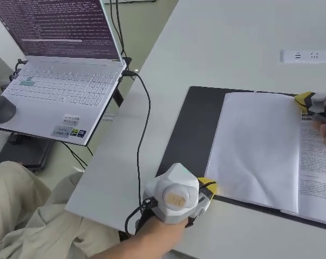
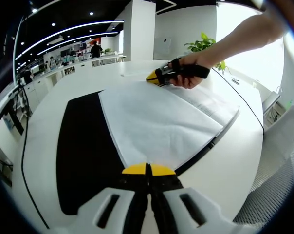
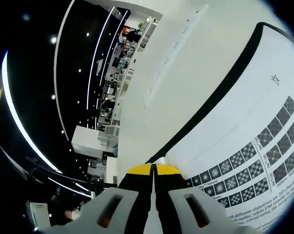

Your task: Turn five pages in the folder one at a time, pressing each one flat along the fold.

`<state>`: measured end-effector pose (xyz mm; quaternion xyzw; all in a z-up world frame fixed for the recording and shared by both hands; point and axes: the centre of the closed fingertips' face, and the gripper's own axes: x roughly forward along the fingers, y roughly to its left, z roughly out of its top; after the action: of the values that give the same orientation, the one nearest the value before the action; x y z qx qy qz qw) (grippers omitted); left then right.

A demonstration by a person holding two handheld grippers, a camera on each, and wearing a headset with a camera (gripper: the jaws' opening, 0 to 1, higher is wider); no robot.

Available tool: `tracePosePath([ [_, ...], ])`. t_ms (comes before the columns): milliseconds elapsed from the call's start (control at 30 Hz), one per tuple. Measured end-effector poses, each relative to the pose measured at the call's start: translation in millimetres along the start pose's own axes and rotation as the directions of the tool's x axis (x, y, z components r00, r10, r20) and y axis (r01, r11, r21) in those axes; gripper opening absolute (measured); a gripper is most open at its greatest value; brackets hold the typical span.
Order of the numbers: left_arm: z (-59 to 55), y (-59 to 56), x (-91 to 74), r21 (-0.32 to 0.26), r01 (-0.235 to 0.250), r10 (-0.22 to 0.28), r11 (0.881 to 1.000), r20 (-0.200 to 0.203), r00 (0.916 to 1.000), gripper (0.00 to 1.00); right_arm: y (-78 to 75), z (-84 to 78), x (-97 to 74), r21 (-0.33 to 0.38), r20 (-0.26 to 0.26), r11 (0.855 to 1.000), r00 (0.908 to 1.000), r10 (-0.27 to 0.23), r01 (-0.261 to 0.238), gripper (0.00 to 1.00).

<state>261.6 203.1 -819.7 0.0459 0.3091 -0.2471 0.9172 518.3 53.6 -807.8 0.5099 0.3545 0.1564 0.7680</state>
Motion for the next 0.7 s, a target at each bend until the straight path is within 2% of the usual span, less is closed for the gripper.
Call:
tracePosePath([
  [167,0.1,-0.2,-0.2,-0.003,-0.001,0.001,1.000,0.000,1.0000,0.00,1.0,-1.4,-2.1,0.003,-0.002,1.000,1.0000,-0.004,0.004,0.00],
  [433,0.4,-0.7,-0.3,-0.005,-0.002,0.002,1.000,-0.005,1.0000,0.00,-2.3,-17.0,-13.4,0.003,-0.089,1.000,0.9960,-0.003,0.003,0.00],
  [700,0.3,-0.7,0.0,-0.007,-0.008,0.008,1.000,-0.013,0.9999,0.00,-5.5,-41.5,-34.6,-0.008,-0.166,1.000,0.9862,0.005,-0.006,0.00],
])
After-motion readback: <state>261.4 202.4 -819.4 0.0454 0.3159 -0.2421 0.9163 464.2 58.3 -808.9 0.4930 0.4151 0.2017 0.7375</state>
